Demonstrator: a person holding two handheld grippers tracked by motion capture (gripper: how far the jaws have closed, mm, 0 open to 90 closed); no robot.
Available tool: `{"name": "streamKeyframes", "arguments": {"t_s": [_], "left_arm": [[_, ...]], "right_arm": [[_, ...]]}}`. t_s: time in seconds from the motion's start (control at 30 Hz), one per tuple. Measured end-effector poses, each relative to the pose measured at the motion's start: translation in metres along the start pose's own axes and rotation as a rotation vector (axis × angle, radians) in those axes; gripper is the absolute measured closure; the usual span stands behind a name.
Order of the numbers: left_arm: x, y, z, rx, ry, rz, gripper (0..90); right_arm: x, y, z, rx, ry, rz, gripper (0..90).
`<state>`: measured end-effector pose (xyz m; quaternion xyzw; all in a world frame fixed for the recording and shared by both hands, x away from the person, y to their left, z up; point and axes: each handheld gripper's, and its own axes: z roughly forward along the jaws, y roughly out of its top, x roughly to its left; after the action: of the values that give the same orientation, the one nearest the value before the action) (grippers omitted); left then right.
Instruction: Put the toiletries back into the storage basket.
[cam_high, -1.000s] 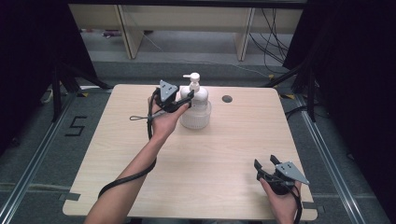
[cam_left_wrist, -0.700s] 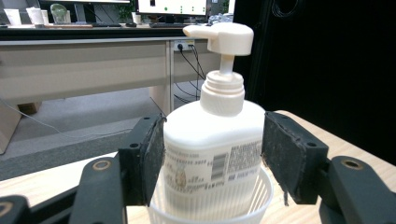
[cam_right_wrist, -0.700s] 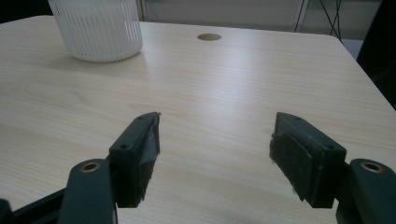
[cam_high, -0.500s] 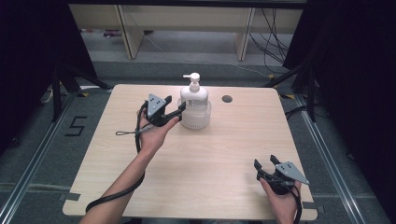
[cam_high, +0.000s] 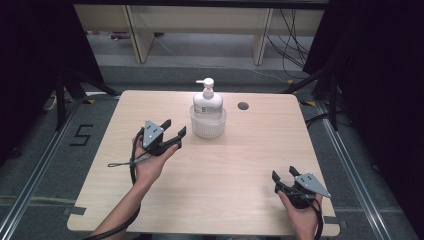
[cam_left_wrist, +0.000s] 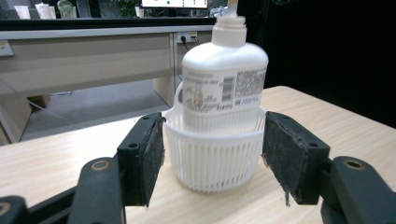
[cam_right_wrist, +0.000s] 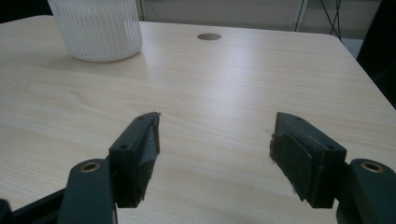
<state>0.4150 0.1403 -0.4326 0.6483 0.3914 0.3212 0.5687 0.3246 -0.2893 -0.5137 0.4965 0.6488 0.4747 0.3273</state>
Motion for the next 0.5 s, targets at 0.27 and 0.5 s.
{"name": "streamKeyframes", "arguments": {"t_s": [0.27, 0.5], "left_arm": [[0.01, -0.018, -0.023, 0.021, 0.024, 0.005, 38.1], [0.015, -0.042, -0.042, 0.028, 0.048, 0.014, 38.6]], "right_arm": [[0.0, 0.0, 0.0, 0.004, -0.004, -0.005, 33.0], [0.001, 0.001, -0.001, 0.013, -0.014, -0.01, 33.1]]}}
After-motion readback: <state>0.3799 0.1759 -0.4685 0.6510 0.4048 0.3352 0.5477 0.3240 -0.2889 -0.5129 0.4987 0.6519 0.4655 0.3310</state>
